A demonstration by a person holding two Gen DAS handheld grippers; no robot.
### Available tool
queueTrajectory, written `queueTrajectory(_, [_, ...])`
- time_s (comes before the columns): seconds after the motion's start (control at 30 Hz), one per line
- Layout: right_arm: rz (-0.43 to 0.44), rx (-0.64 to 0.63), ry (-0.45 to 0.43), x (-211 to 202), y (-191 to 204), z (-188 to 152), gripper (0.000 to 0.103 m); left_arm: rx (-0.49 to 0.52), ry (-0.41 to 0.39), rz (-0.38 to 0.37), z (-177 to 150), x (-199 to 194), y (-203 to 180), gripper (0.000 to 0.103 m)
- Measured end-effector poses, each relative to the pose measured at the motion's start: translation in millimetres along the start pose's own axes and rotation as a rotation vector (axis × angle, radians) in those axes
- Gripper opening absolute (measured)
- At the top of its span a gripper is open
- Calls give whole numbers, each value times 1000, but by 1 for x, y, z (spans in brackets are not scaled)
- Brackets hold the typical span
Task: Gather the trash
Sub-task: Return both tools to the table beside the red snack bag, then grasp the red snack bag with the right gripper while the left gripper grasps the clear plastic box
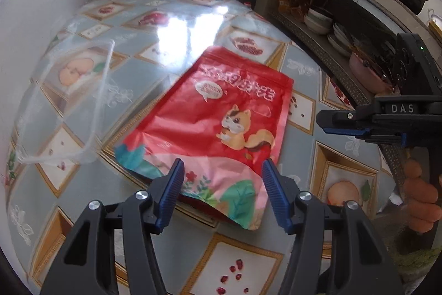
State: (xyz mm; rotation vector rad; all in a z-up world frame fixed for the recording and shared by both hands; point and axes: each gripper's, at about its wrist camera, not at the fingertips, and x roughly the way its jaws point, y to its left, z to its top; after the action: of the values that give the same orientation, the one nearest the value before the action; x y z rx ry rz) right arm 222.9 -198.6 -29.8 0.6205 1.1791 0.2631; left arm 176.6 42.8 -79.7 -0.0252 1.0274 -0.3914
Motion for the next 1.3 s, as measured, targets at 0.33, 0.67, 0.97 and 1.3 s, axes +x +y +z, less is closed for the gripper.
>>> queueTrajectory(0.33, [2,56,-21,-10,-21,1,29,-75,113,-331,-16,10,-30,56])
queueTrajectory(0.67, [55,59,33,-5,-21,5,40,10,-60,-286,-10,-36,-34,56])
queueTrajectory(0.97, [109,-13,105,33,3,36,50,35,60,-101,-25,1,-20,39])
queueTrajectory(1.3, [279,-14,241,58,13,34,48,55,54,-94,-27,2,-19,39])
